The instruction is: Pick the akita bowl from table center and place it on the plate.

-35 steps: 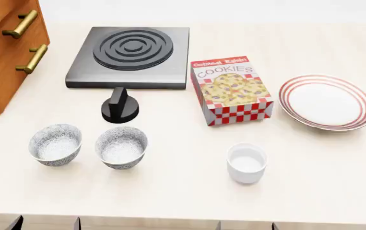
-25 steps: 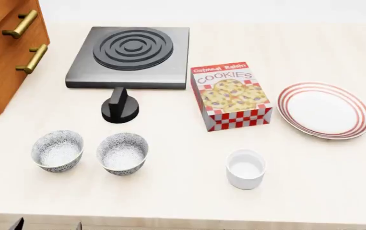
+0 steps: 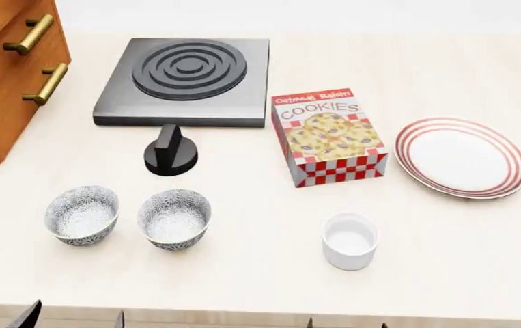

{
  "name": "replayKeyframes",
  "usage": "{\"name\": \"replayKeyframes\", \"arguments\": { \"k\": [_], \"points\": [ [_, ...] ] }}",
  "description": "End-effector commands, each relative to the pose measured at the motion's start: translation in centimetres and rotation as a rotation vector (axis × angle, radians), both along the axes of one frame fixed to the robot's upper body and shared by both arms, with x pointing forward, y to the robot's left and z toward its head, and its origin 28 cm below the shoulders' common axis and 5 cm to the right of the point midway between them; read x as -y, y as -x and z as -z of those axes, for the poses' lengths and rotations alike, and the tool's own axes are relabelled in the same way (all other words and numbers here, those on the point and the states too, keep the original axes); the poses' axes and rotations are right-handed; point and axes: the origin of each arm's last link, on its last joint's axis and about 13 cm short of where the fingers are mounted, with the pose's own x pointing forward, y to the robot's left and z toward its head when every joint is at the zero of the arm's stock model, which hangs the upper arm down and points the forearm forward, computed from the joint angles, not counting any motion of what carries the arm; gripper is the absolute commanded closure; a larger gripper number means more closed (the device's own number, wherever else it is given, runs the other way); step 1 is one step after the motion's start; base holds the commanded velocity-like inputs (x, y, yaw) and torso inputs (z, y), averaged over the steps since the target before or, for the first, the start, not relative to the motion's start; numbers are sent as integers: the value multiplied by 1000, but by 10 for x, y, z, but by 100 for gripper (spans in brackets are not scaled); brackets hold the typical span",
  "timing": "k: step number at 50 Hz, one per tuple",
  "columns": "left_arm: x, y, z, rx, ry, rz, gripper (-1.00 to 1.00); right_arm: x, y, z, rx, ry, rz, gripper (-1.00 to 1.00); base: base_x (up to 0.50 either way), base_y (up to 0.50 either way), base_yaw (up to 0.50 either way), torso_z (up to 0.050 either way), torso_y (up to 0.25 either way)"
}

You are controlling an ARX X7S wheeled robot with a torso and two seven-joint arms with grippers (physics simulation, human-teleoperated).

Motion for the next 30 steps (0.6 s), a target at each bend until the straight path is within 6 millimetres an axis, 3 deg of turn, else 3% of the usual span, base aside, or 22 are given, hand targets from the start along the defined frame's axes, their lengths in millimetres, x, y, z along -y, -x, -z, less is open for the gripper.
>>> {"name": "replayKeyframes", "arguments": {
  "k": [1,5,16,23,30],
  "points": [
    [-2,-2,1,-12,59,-18,-100,0,2,-4,23,50,11,-100,0,0,0,0,0],
    [-5,1,-10,19,77,-42,-100,-1,4,-13,41,41,16,-100,0,0,0,0,0],
    [-3,19,-86,212,113,-16,-100,-11,15,-85,227,71,-31,-100,0,0,0,0,0],
    [-2,30,-115,291,112,-2,-100,-11,20,-105,269,72,-27,-100,0,0,0,0,0],
    [-3,37,-130,331,123,-3,-100,-11,26,-121,309,65,-18,-100,0,0,0,0,0]
  ]
}}
